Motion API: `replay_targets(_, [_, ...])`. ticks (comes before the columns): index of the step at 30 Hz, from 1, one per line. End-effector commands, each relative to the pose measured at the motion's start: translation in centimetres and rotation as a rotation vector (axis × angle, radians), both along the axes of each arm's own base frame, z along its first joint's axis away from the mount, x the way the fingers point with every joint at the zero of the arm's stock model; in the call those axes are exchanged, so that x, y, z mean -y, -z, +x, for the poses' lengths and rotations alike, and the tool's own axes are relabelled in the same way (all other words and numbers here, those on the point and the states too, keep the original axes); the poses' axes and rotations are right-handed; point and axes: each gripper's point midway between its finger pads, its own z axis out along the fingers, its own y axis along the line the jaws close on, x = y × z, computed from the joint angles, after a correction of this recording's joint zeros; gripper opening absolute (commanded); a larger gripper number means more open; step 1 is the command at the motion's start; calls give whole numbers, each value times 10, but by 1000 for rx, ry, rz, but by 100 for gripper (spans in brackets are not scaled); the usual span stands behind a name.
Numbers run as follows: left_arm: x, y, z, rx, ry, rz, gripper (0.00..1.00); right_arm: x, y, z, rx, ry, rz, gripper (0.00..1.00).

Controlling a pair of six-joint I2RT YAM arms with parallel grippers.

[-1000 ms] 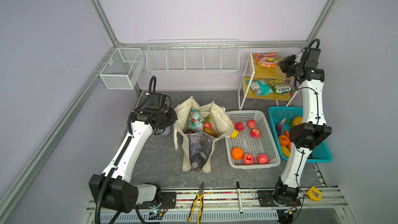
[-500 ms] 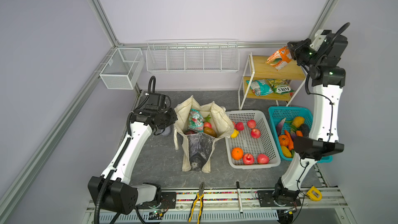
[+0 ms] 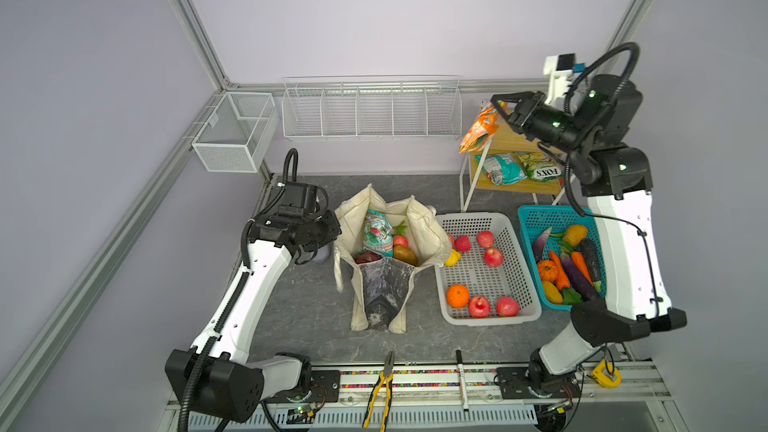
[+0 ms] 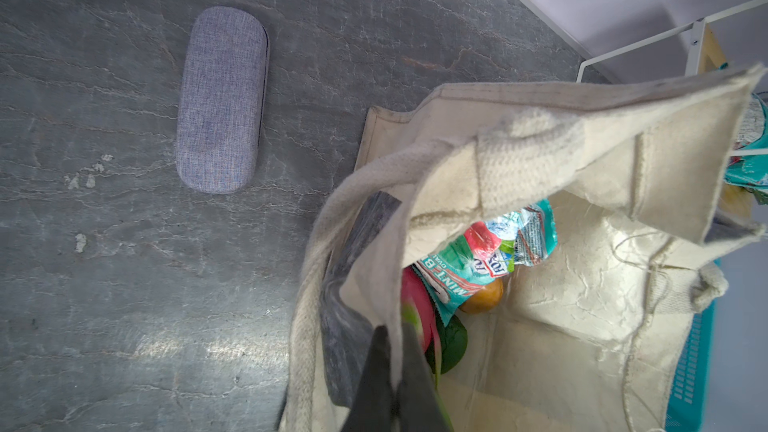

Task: Place the food into the grocery bag and tie it
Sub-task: 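Carry the orange candy bag with the right gripper over the tote bag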

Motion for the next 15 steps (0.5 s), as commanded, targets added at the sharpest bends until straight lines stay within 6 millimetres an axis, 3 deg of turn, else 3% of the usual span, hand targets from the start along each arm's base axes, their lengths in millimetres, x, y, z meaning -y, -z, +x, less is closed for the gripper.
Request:
replay_targets(1, [-1, -6, 2, 27, -13, -17, 0, -45, 12, -28, 47, -122, -82, 7])
replay_targets(8, [-2, -8, 2, 29, -15, -14, 0, -126, 62, -67, 4, -327, -202, 7])
replay_targets(15, [-4, -11, 0, 34, -17, -8, 0, -174, 111, -94, -39, -458, -331, 7])
